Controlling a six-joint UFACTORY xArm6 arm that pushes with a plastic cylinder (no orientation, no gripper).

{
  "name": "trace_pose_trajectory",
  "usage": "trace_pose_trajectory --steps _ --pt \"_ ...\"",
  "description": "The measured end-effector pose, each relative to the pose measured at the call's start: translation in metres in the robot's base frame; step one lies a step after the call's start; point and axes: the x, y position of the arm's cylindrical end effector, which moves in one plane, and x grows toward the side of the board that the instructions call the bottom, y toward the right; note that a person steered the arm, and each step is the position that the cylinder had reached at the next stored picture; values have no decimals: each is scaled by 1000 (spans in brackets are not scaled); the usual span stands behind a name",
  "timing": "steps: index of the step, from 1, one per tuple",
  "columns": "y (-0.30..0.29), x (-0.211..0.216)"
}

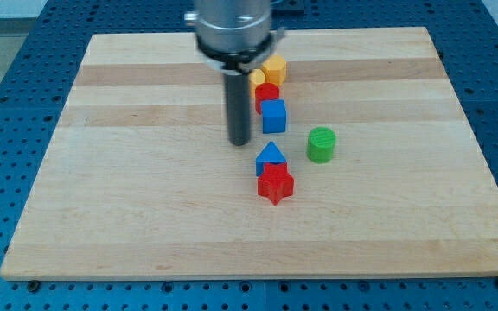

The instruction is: Push the blue cube to the top of the green circle

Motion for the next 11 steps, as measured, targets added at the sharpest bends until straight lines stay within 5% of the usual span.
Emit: trace_pose_trajectory --steps 2,6,11 --pt "-45 -9" --pt "71 -52" --pt "96 -12"
